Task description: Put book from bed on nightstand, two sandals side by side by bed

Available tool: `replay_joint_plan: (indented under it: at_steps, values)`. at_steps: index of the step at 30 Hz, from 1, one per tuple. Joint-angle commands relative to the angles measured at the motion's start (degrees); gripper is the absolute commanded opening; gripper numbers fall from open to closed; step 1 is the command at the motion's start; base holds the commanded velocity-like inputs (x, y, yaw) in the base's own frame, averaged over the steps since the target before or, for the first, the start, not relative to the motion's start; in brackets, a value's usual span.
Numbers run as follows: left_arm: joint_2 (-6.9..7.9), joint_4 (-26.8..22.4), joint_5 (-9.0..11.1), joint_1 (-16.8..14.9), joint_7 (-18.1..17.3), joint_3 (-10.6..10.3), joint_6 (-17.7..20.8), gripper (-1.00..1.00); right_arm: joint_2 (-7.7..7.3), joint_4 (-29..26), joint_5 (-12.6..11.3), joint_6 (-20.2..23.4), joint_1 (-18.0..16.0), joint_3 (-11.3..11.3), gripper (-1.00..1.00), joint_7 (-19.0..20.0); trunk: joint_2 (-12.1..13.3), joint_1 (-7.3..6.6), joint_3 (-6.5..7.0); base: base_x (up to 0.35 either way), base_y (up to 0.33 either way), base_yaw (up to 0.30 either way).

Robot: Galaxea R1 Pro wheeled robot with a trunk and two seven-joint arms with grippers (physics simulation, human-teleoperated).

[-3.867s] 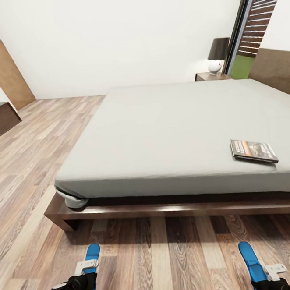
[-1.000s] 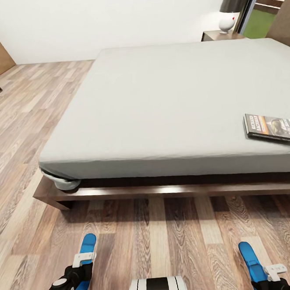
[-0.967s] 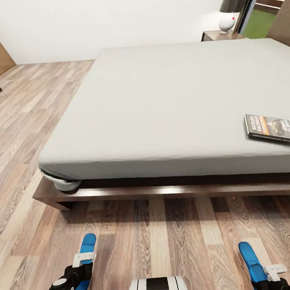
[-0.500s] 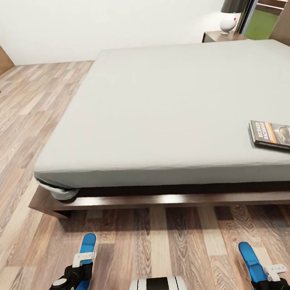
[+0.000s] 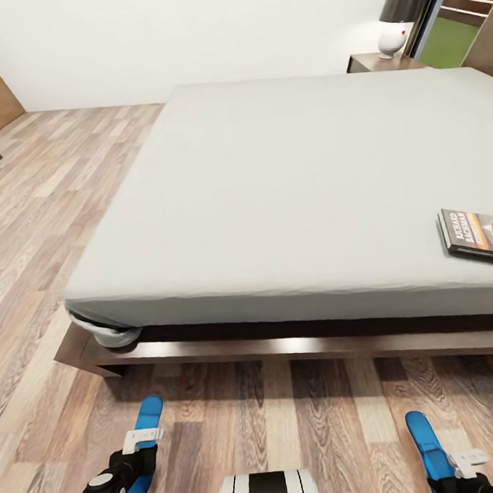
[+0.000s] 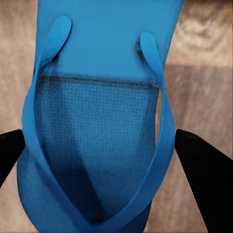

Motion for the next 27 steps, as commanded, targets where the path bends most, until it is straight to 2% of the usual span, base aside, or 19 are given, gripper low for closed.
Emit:
replay_joint_plan:
  at_steps: [1,9,17,22,27]
  values:
    - [0.06,-0.06,0.58,-0.03,0.05,-0.15,0.27,-1.00,-0.04,0.07,-0.58,-0.21,-0.04,0.48,-1.00,0.19,-0.01,-0.01,-0.04,0.000,0.082,0.000]
    - [0.14,-0.15,0.58,-0.02,0.01,-0.01,0.27,-1.00,-0.04,0.07,-0.58,-0.21,-0.03,0.48,-1.00,0.19,-0.01,-0.01,-0.04,0.000,0.016,0.000]
    - [0.10,-0.11,0.58,-0.01,0.05,-0.05,0.13,-1.00,-0.04,0.07,-0.58,-0.21,-0.01,0.48,-1.00,0.17,-0.12,0.20,-1.81,0.000,0.000,0.000]
    - [0.06,0.07,0.58,0.00,0.06,-0.16,-3.98,-1.00,-0.04,0.07,-0.58,-0.21,-0.01,0.48,-1.00,0.18,-0.13,0.22,-2.03,0.000,0.000,0.000]
    - [0.06,0.11,0.58,0.01,0.06,-0.25,-5.01,-1.00,-0.04,0.07,-0.58,-0.21,-0.03,0.48,-1.00,0.17,-0.13,0.22,-2.03,0.000,0.000,0.000]
